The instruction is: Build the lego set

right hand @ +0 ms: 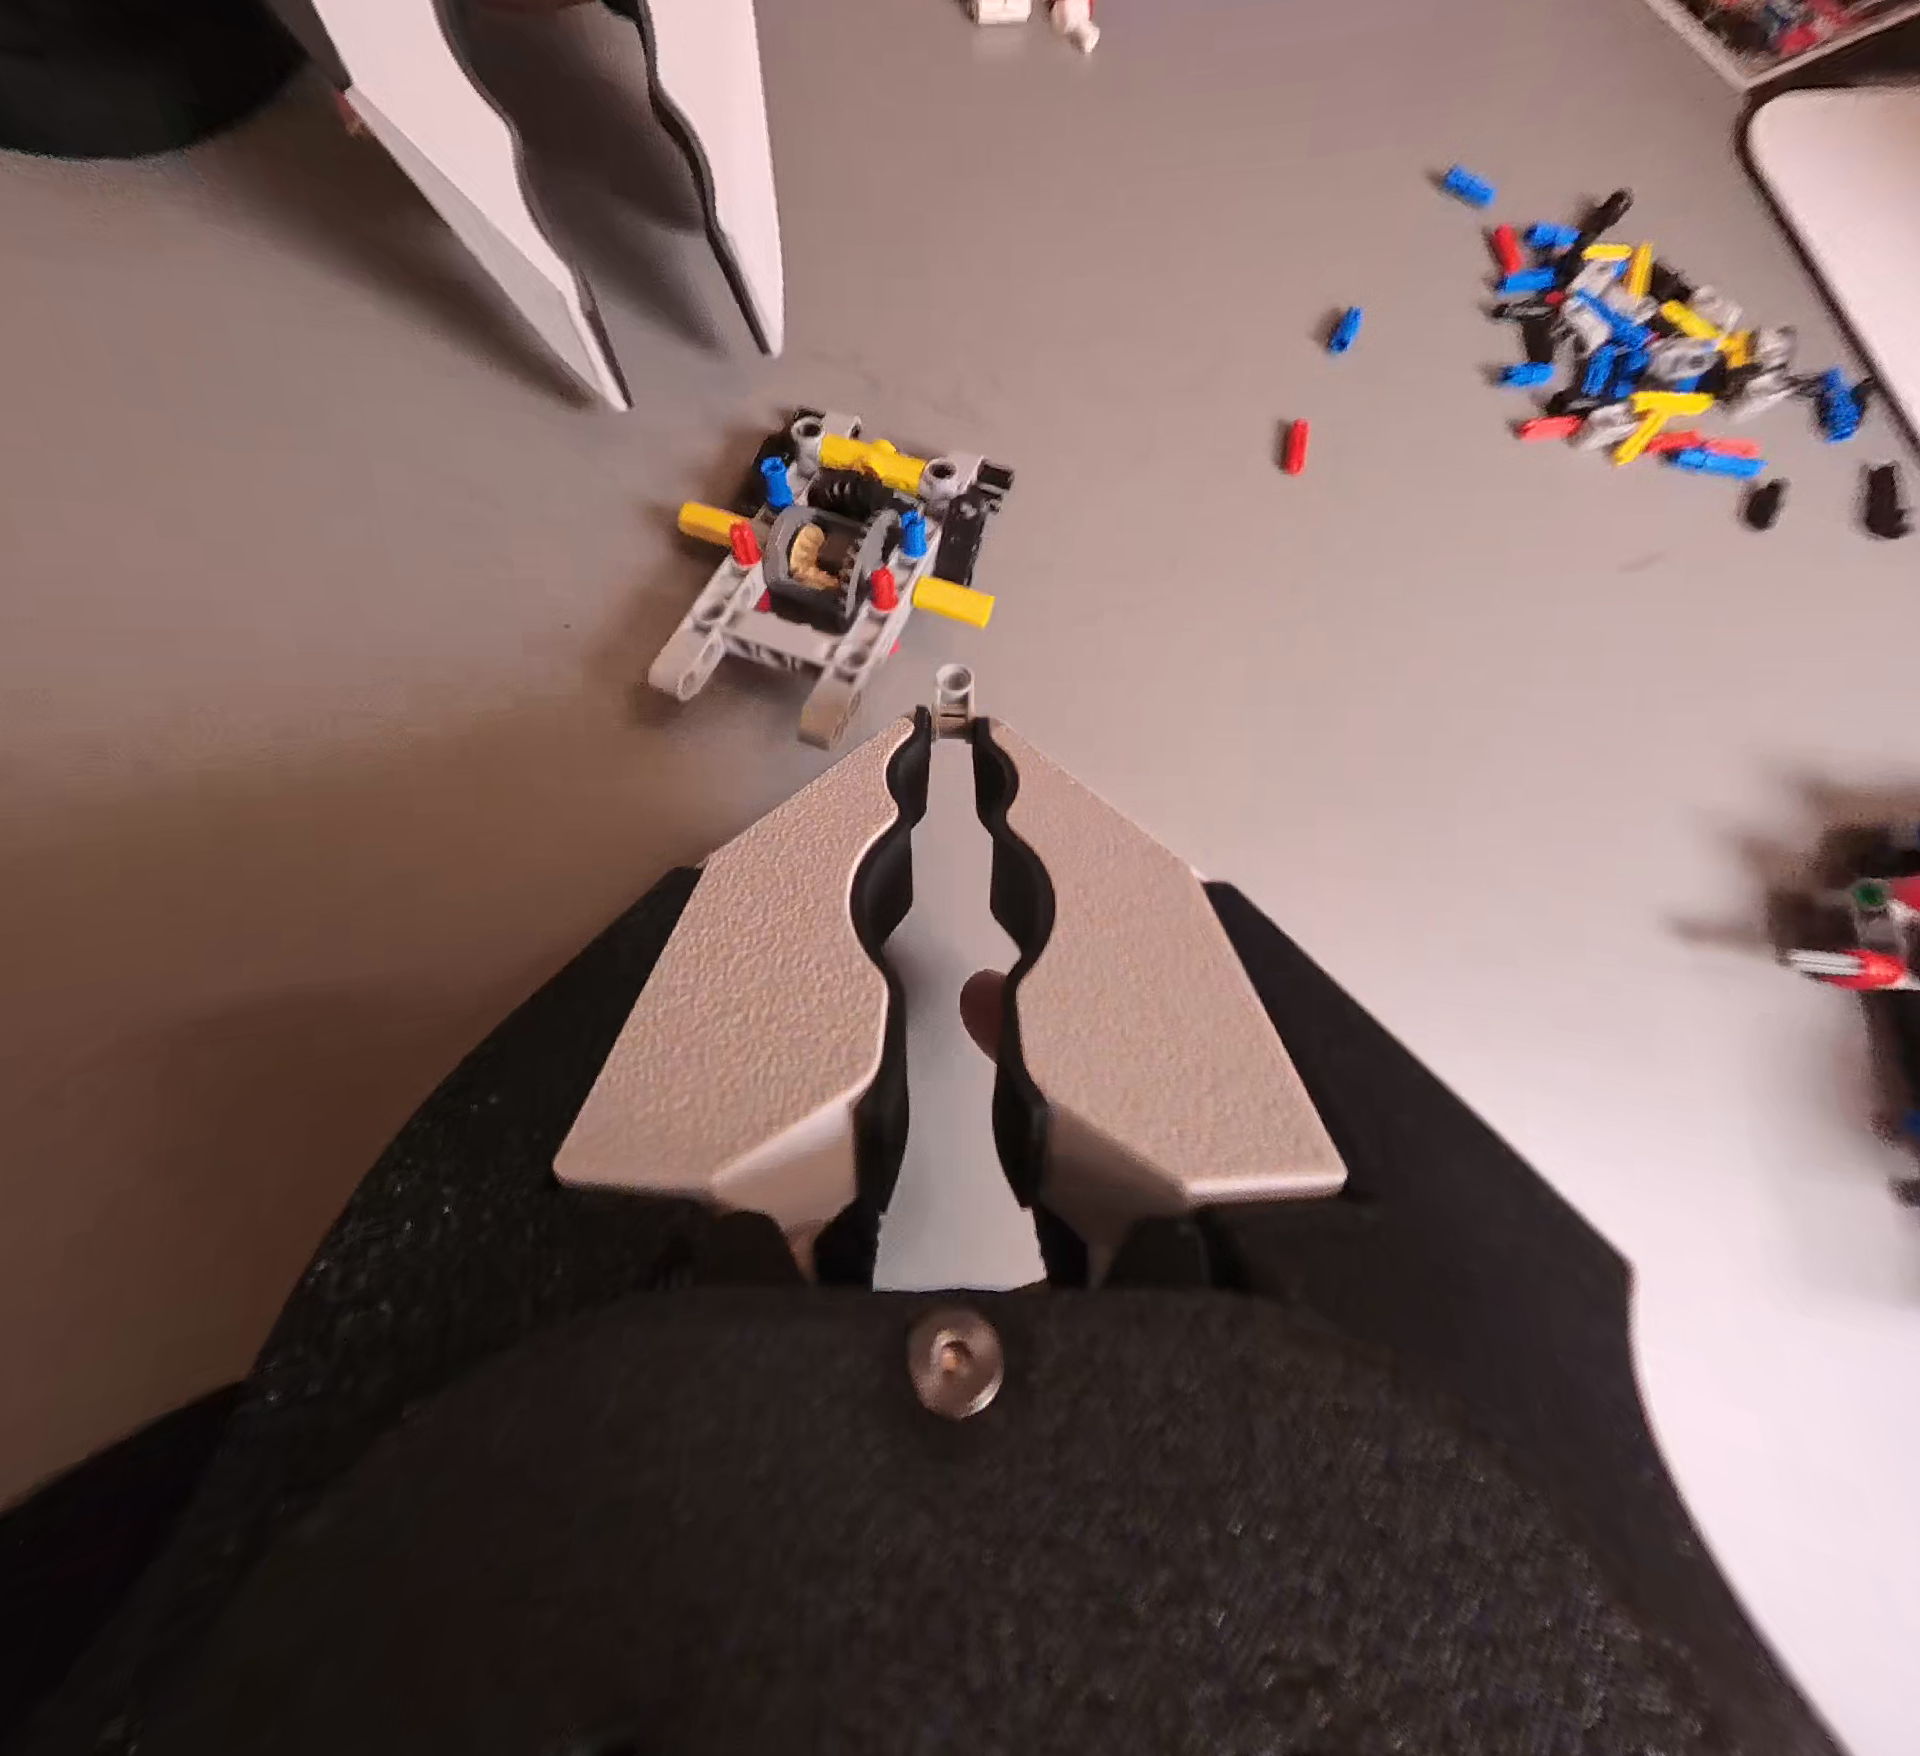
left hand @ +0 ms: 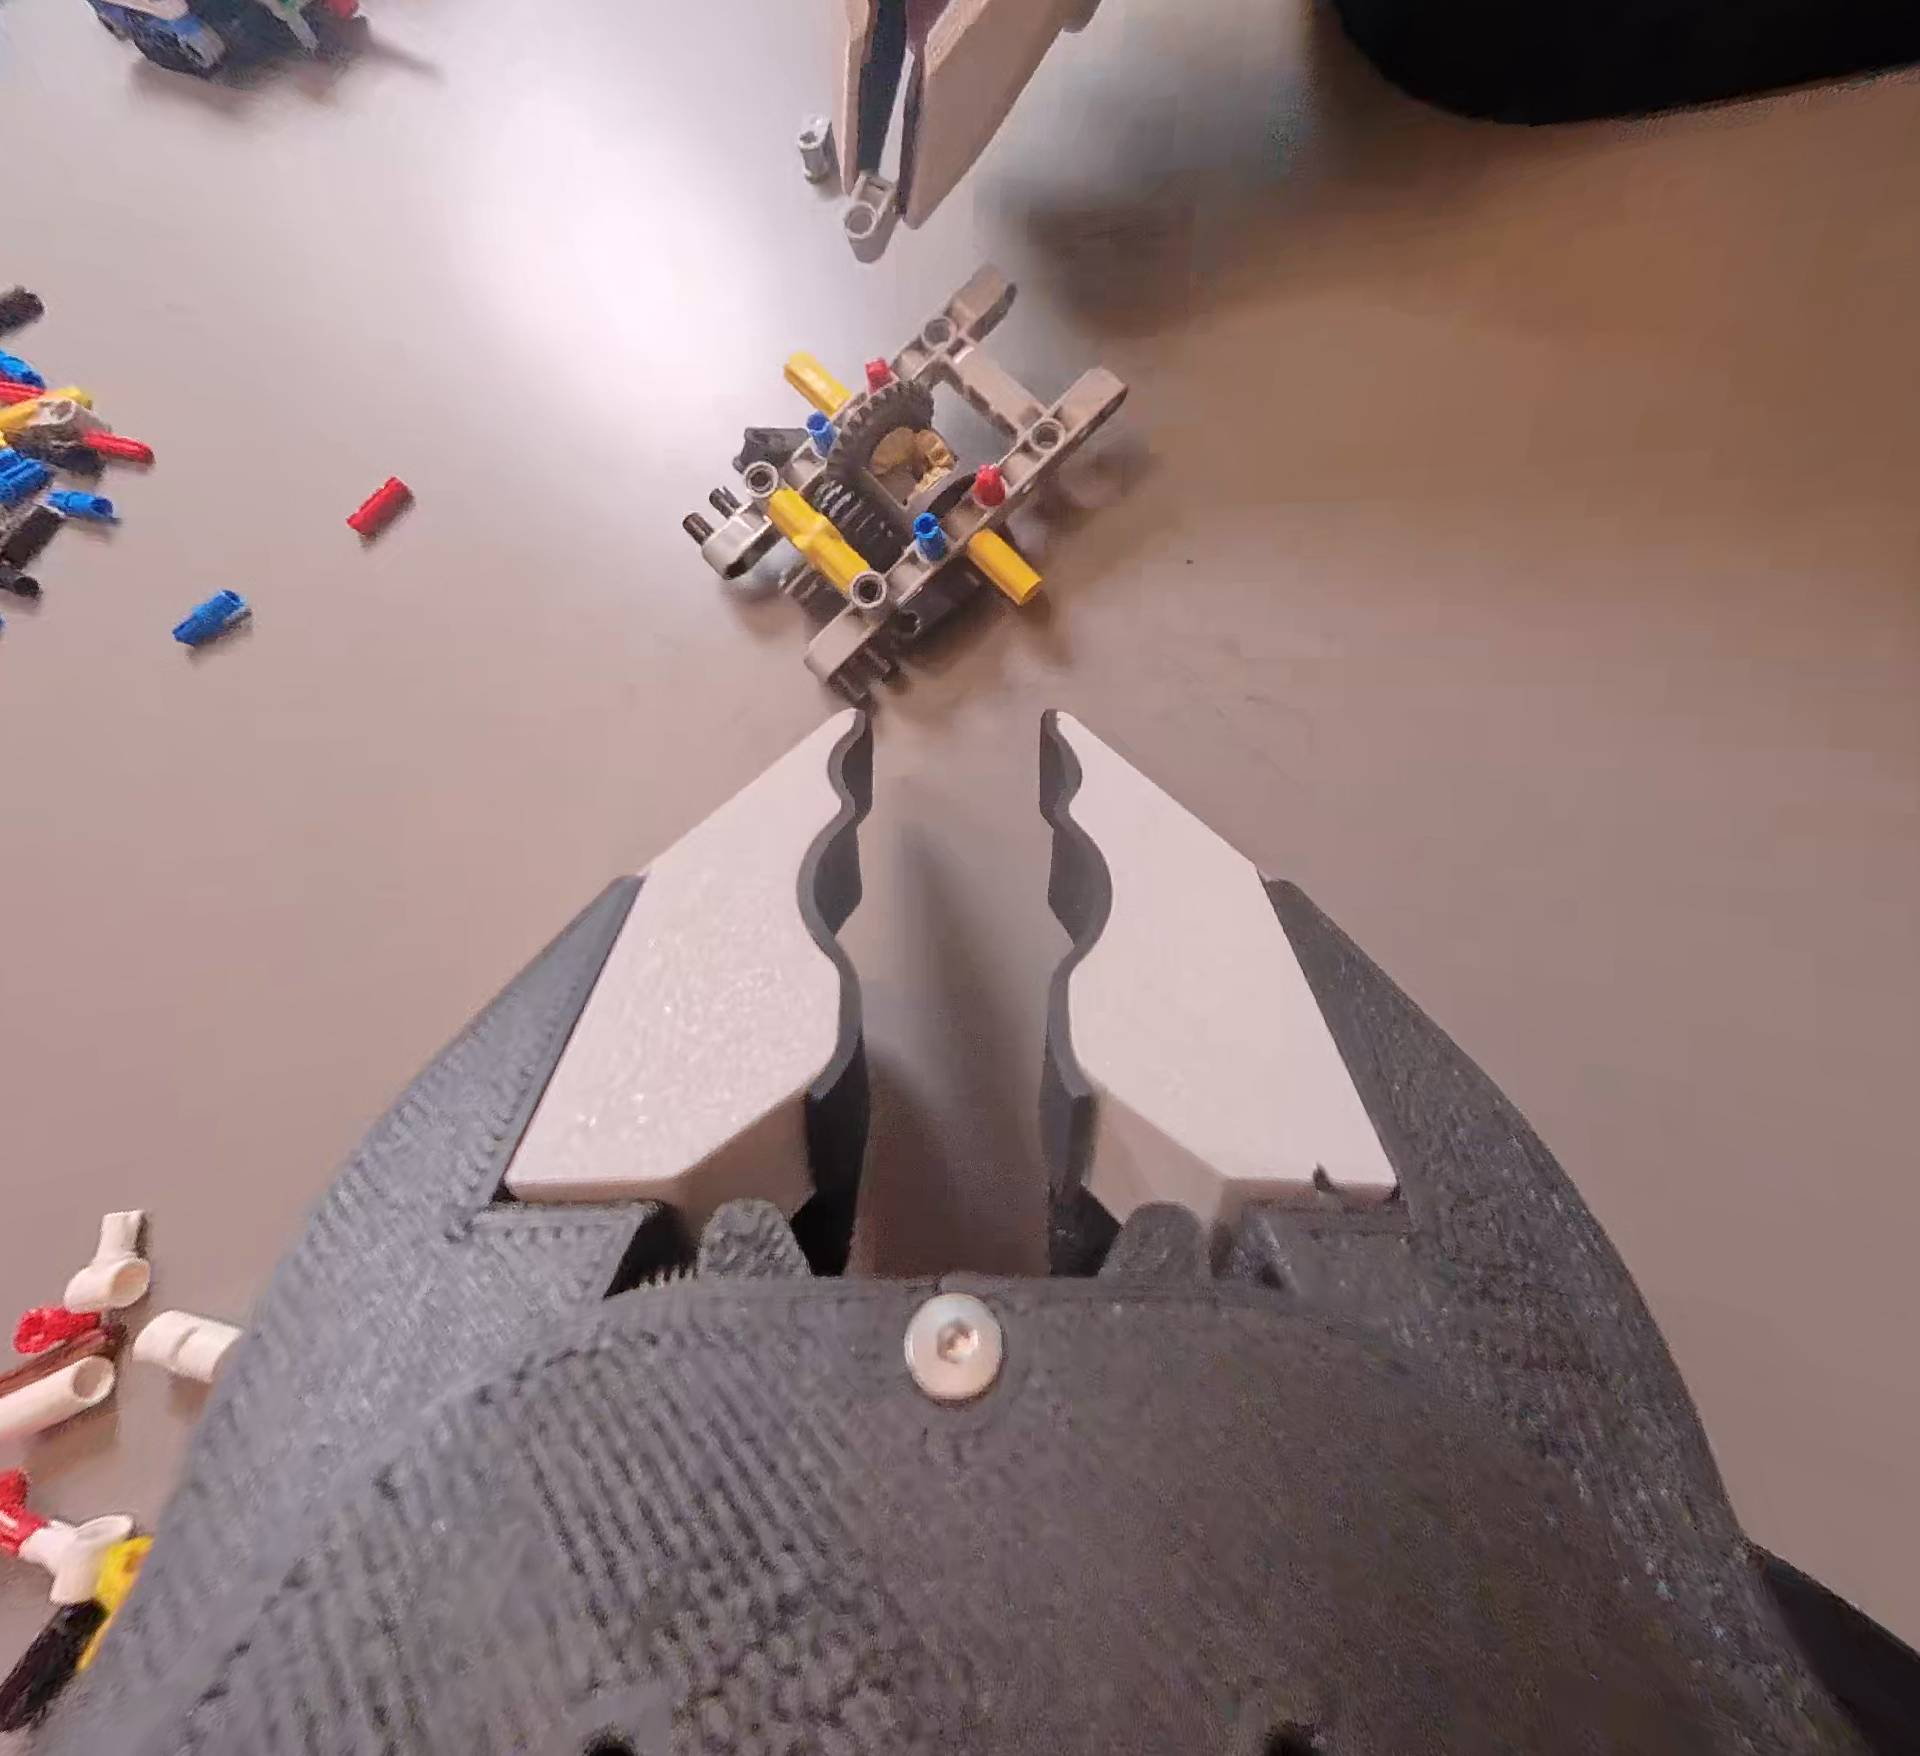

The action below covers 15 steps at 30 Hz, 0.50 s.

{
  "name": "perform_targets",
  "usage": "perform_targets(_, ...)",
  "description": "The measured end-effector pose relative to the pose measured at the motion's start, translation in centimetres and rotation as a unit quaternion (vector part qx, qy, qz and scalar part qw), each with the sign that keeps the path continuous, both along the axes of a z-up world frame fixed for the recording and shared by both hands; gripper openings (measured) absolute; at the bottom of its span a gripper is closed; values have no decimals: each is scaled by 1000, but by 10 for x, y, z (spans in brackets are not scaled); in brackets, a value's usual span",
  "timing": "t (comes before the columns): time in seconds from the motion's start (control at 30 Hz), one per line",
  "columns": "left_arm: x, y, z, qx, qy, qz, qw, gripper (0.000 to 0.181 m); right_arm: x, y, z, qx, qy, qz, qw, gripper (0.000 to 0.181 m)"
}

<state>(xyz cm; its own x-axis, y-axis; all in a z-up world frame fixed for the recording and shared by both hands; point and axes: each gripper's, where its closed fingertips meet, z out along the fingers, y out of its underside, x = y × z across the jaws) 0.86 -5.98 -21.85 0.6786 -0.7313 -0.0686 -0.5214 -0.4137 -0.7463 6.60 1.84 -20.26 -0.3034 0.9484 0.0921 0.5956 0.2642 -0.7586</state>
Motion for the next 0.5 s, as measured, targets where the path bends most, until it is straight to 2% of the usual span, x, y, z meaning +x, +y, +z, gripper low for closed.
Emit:
perform_targets(0.13, 3, 6, -2, -5, -1, -3, 1000, 36, 1, -25, -12, -18, -17, 47, 999, 7)
perform_targets(0.23, 3, 10, -3, -8, -3, -2, 1000, 51, 2, -43, -7, -25, -10, 78, 997, 7)
perform_targets(0.33, 2, 13, -4, -9, 1, -15, 1000, 59, 4, -44, -3, -10, -10, 87, 996, 7)
perform_targets(0.4, 3, 16, -4, -12, 4, -28, 1000, 56, 2, -40, 6, -21, 3, 83, 996, 7)
perform_targets(0.5, 4, 19, -6, -20, 8, -43, 999, 42, -6, -32, 15, -23, 7, 75, 997, 7)
